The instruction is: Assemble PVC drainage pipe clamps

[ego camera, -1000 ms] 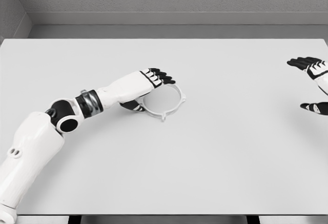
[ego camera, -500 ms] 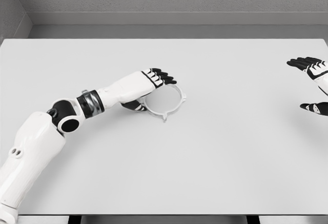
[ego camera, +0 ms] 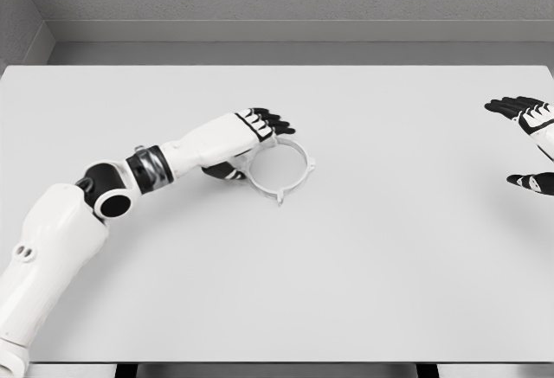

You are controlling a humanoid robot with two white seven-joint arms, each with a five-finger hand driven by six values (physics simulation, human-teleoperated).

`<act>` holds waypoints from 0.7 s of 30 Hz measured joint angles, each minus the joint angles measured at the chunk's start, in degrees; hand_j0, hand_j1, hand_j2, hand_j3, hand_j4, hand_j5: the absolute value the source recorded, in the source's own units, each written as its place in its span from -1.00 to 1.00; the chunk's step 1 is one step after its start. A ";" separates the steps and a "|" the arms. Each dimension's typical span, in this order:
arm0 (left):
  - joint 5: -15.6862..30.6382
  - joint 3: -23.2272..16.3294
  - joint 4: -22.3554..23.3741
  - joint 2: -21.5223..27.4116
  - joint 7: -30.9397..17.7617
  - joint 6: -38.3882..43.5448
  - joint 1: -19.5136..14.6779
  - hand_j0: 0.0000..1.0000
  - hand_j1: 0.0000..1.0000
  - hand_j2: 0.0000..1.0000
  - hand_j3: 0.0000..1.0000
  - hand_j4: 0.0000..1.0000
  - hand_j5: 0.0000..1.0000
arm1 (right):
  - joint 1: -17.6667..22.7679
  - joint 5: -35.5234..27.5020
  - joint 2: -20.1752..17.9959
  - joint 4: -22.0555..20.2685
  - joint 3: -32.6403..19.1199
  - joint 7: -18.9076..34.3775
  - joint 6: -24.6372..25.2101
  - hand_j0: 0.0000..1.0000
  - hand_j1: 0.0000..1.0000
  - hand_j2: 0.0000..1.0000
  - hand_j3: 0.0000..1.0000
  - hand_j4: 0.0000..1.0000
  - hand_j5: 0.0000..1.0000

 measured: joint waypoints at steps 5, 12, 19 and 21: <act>2.60 0.79 2.95 2.65 0.22 0.01 -2.99 1.00 1.00 1.00 1.00 1.00 1.00 | 0.18 -0.13 0.00 -0.07 0.00 -0.06 0.00 1.00 1.00 1.00 1.00 1.00 1.00; 6.32 1.03 5.84 7.63 0.38 0.00 -4.13 1.00 1.00 1.00 1.00 1.00 1.00 | 0.26 -0.26 0.00 -0.09 0.00 -0.07 0.00 1.00 1.00 1.00 1.00 1.00 1.00; 7.44 1.75 7.44 10.06 0.42 0.00 -6.07 1.00 1.00 1.00 1.00 1.00 1.00 | 0.26 -0.27 0.00 -0.10 0.00 -0.07 0.00 1.00 1.00 1.00 1.00 1.00 1.00; 7.68 3.56 10.10 12.43 0.43 0.00 -6.24 1.00 1.00 1.00 1.00 1.00 1.00 | 0.26 -0.27 0.00 -0.11 0.00 -0.07 0.00 1.00 1.00 1.00 1.00 1.00 1.00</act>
